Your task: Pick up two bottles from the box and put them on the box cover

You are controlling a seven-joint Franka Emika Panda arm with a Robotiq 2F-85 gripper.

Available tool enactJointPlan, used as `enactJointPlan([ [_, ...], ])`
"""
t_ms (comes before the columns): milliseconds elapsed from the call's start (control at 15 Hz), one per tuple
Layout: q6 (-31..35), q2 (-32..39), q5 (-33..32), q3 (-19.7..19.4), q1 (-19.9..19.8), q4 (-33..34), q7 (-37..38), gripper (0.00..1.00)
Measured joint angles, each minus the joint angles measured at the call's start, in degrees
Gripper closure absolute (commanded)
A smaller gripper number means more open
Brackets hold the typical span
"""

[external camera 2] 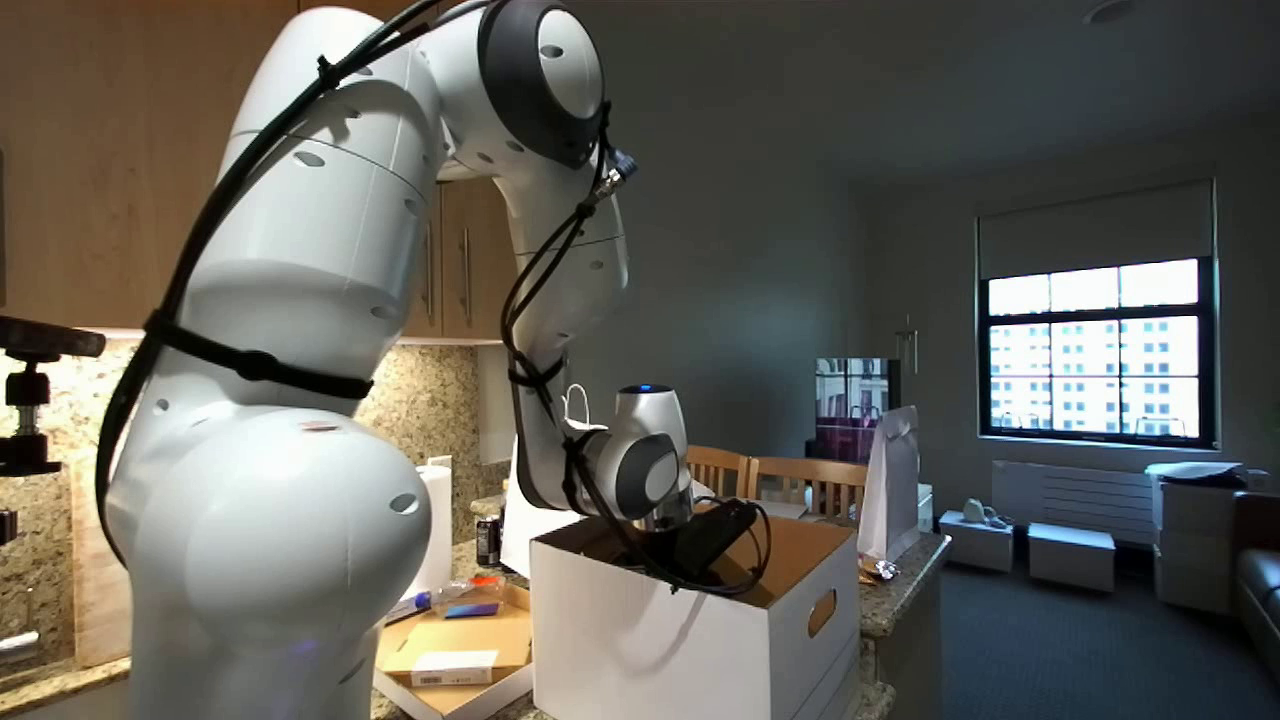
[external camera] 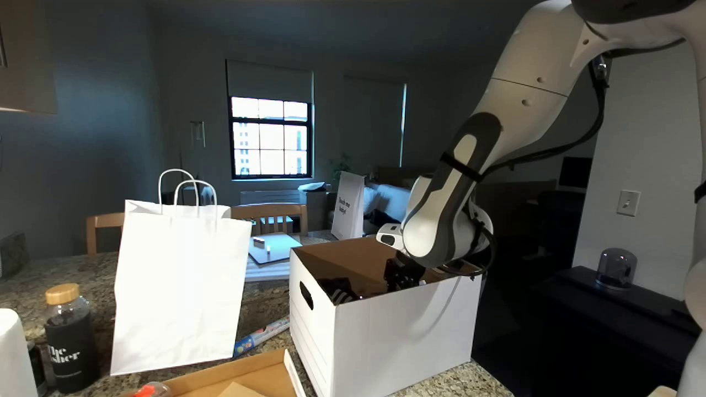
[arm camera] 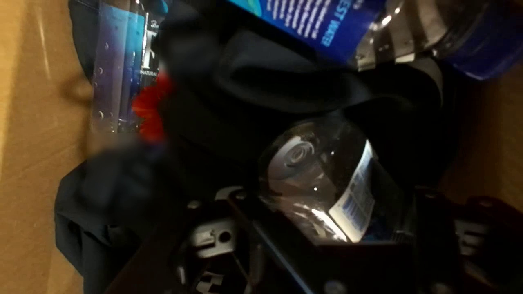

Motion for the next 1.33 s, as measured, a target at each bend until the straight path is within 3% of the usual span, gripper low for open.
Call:
enactJointPlan([
  [400, 0.0, 0.1, -1.2, -0.1, -0.7, -0.2, 0.1, 0.77],
  [1333, 0.0, -0.1, -1.3, 0.1, -0.9, -0.6, 0.1, 0.78],
])
